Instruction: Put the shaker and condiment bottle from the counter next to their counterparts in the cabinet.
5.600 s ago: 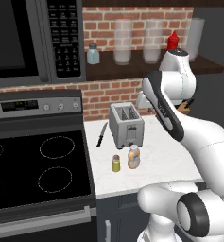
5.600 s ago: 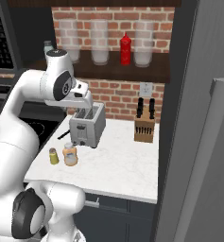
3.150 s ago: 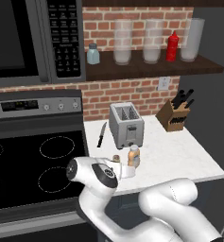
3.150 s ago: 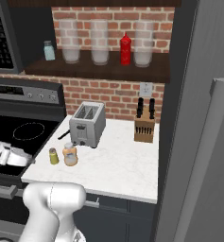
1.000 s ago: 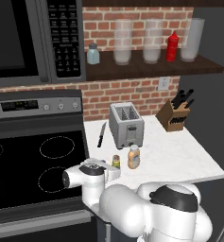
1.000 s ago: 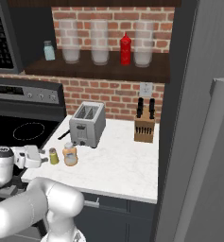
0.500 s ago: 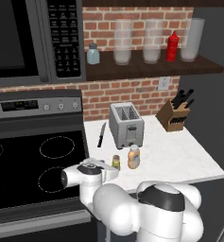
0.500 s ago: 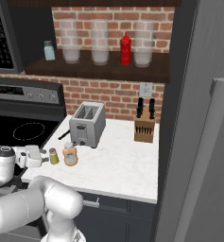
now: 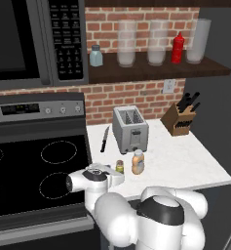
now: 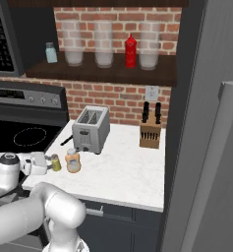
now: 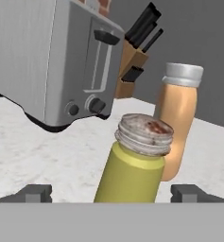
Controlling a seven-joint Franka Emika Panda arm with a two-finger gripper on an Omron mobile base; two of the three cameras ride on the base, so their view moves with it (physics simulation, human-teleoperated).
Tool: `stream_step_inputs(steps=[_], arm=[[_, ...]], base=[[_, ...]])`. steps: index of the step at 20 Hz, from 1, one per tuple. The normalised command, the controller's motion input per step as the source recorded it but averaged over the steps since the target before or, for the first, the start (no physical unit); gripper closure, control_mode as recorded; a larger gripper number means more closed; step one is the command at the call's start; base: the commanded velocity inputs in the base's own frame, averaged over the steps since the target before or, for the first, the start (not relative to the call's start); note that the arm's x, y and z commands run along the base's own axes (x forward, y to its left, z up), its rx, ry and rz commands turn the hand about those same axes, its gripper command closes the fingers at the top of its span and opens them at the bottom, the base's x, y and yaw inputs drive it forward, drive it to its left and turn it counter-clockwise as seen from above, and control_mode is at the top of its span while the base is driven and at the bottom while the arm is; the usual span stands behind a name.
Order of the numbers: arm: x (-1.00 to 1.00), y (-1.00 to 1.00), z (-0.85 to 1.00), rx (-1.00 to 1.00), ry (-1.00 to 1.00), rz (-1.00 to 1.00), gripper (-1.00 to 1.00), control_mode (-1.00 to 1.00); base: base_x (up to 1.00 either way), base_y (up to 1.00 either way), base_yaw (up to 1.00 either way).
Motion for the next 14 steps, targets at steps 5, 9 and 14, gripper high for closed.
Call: stream_step_inputs(steps=[5,9,14], arm=[[0.18,-0.21,-0.04,0.00,0.00,0.00,-1.00,-1.00],[0.26,-0.17,-0.14,0.00,0.00,0.00,-1.00,-1.00],[0.11,-0.06,-0.15,0.00,0.07,0.00,1.00,-1.00]], base=[[0.00,0.00,0.00],[0.00,0.00,0.00],[0.00,0.00,0.00]])
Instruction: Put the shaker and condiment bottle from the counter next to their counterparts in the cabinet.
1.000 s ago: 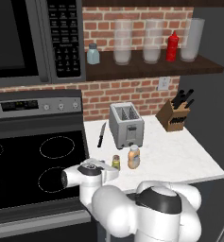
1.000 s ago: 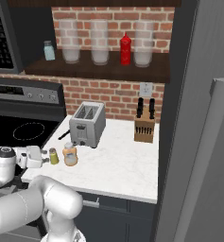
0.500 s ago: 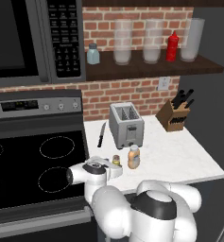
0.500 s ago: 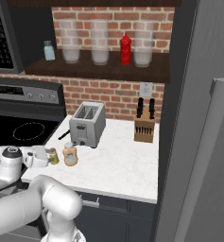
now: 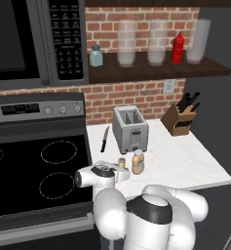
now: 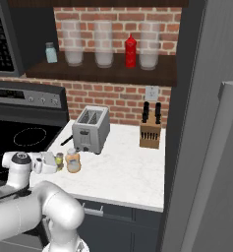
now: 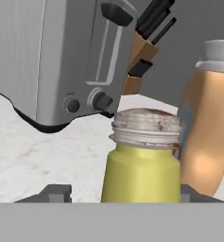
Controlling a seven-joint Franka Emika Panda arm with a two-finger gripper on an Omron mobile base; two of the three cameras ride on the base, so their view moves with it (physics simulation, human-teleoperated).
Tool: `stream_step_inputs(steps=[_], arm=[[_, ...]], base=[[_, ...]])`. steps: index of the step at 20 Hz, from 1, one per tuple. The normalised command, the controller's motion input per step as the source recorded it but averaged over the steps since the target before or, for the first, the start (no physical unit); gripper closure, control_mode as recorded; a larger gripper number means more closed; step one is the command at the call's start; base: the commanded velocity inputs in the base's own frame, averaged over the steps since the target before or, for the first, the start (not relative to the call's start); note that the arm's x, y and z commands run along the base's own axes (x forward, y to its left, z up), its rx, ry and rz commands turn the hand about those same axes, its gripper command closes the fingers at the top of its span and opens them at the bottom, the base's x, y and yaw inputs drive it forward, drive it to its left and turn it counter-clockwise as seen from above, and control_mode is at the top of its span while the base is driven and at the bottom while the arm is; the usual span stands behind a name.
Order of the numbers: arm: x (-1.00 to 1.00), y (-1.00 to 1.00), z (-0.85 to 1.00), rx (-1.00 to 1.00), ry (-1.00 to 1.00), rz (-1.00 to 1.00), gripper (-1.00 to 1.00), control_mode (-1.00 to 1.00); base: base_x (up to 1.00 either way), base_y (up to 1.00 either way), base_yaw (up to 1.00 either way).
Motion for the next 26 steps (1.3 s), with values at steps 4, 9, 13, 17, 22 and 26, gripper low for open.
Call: stream_step_inputs(steps=[4,9,13,17,22,26], arm=[[-0.03,-0.03,0.11,-0.03,-0.09,0.03,1.00,-1.00],[-0.19,0.01,0.78,-0.25,-0.48,0.24,1.00,-1.00],[-0.28,0.00,0.72,-0.17,-0.31,0.27,1.00,-1.00],[-0.11,-0.13,0.85,-0.05,-0.02,0.25,1.00,-1.00],[-0.06,-0.09,1.00,-0.05,0.06,0.24,1.00,-1.00],[-0.18,-0.14,1.00,0.00,0.20,0.21,1.00,-1.00]], base=[[0.00,0.00,0.00],[0.00,0.00,0.00],[0.00,0.00,0.00],[0.00,0.00,0.00],[0.00,0.00,0.00],[0.00,0.00,0.00]])
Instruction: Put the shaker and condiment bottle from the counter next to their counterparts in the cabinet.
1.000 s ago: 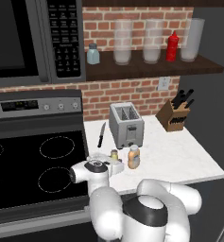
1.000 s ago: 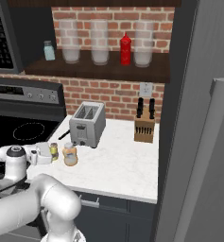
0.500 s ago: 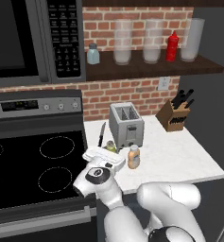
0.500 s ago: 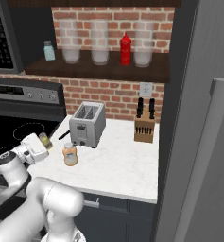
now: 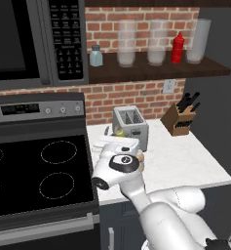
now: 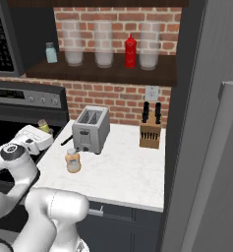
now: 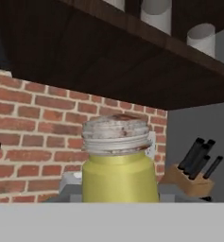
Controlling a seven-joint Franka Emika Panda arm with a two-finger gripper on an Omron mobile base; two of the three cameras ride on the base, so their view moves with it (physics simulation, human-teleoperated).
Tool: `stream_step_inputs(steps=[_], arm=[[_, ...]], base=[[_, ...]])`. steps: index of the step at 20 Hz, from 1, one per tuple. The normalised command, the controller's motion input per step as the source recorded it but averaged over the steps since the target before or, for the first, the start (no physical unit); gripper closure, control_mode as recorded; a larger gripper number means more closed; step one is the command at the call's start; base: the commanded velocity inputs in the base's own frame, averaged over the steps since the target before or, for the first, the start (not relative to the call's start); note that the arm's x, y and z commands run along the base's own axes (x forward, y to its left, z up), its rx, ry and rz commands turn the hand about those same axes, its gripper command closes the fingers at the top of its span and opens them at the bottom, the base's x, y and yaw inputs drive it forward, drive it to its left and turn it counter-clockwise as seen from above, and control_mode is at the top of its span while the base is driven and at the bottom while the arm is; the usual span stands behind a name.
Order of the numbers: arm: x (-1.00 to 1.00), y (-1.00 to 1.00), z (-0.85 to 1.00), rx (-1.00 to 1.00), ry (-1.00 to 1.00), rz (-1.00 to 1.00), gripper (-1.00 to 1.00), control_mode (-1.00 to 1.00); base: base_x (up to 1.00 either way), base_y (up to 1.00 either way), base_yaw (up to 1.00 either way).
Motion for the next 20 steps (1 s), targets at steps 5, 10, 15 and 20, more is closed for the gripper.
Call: stream_step_inputs(steps=[5,10,15,20], arm=[[-0.22,-0.22,0.96,0.03,0.33,0.18,1.00,-1.00],[-0.14,-0.36,0.99,0.10,0.20,0.21,1.00,-1.00],[-0.10,-0.15,0.96,0.09,0.02,0.34,1.00,-1.00],[-0.01,-0.03,1.00,0.06,0.02,0.33,1.00,-1.00]], base=[[0.00,0.00,0.00],[0.00,0.00,0.00],[0.00,0.00,0.00],[0.00,0.00,0.00]])
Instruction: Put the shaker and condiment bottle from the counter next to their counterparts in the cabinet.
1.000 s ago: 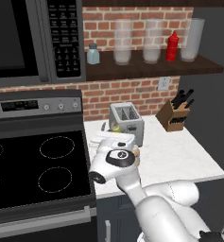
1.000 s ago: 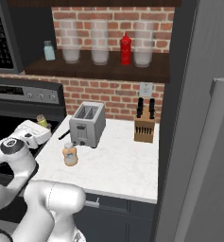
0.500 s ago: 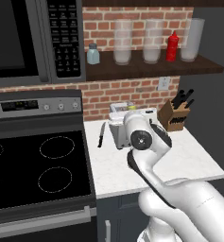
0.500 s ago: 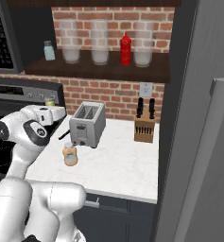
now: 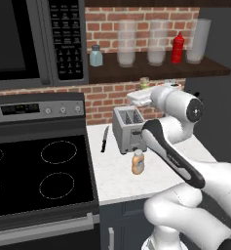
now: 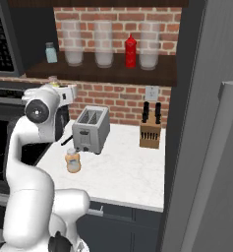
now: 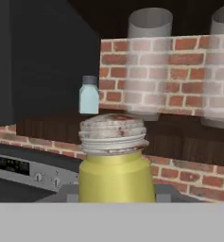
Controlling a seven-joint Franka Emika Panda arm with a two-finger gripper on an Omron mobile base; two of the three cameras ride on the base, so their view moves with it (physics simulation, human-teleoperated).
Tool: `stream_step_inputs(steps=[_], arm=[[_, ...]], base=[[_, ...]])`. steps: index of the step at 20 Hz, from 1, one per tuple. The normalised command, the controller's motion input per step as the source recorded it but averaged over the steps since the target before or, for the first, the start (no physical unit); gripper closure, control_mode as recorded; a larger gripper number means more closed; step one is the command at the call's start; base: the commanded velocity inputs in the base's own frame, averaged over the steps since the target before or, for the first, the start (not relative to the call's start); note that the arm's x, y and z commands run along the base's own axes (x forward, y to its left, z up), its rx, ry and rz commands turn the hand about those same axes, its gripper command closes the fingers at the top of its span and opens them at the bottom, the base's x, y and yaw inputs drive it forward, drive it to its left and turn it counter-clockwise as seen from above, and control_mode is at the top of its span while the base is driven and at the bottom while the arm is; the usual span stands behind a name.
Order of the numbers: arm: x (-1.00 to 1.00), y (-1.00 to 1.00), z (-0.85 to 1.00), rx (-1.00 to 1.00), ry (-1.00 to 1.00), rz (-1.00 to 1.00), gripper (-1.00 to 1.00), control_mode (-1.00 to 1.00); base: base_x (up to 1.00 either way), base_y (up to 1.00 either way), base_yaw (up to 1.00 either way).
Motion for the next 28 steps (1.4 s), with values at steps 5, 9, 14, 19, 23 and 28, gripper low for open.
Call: stream_step_inputs(steps=[5,9,14,19,23,28], arm=[[-0.03,0.00,0.89,0.07,0.17,0.21,1.00,-1.00],[-0.02,0.00,0.18,0.07,0.22,0.12,1.00,-1.00],[0.00,0.01,-0.03,0.18,0.00,0.07,1.00,-1.00],[-0.11,0.36,-0.11,0.09,0.00,0.14,1.00,-1.00],[0.00,0.50,-0.01,0.10,0.00,0.13,1.00,-1.00],[0.01,0.21,0.42,0.06,-0.01,0.00,1.00,-1.00]], base=[[0.00,0.00,0.00],[0.00,0.00,0.00],[0.00,0.00,0.00],[0.00,0.00,0.00],[0.00,0.00,0.00],[0.00,0.00,0.00]])
